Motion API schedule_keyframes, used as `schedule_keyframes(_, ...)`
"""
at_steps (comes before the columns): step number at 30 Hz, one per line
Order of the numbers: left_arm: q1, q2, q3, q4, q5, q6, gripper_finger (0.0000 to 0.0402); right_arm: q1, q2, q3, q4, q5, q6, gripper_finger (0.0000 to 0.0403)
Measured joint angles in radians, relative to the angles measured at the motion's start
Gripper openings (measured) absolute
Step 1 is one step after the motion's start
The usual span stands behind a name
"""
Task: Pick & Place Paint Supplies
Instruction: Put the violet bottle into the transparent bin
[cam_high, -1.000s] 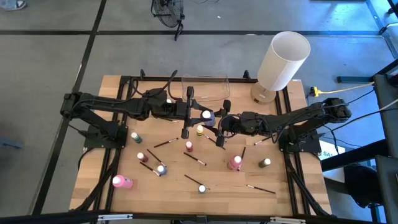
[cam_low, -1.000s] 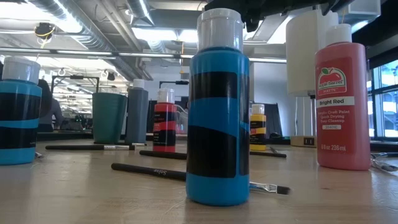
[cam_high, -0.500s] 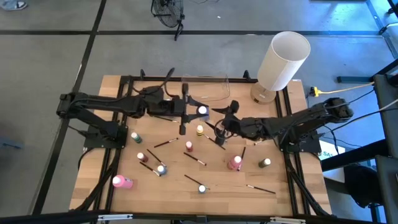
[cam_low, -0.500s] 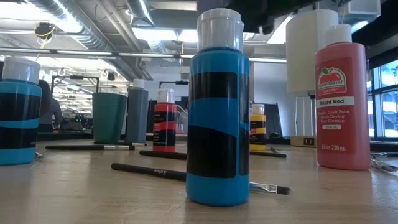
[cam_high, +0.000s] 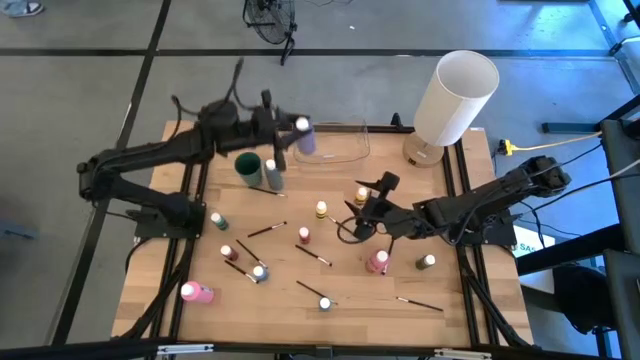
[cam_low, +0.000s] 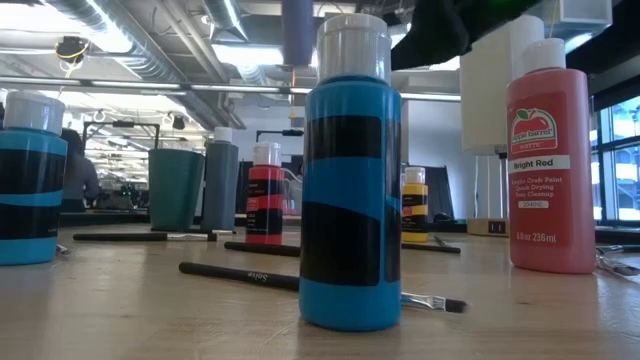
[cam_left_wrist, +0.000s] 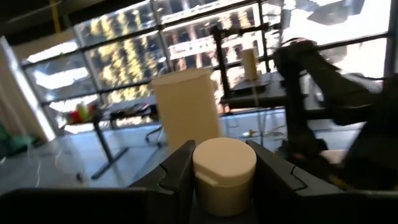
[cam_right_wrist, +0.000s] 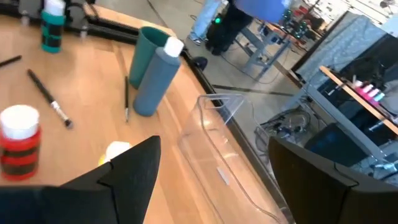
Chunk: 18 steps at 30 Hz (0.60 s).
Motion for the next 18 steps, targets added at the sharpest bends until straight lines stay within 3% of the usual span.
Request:
schedule_keyframes(6, 0.176, 0.081, 0.001, 0.032, 0.157, -0.087, 0.0117, 0.034, 0.000, 0.000, -0.017, 0.002, 0.003, 0.0301)
schedule_keyframes(12, 0.220, 0.197, 0.001, 0.162, 0.236, -0.086, 0.0117, 0.058, 0.000, 0.000, -0.063, 0.002, 0.045, 0.0301)
schedule_keyframes(18, 0.248, 0.276, 0.001, 0.209, 0.236, -0.063, 0.0117, 0.080, 0.001, 0.000, -0.114, 0.003, 0.063, 0.0301)
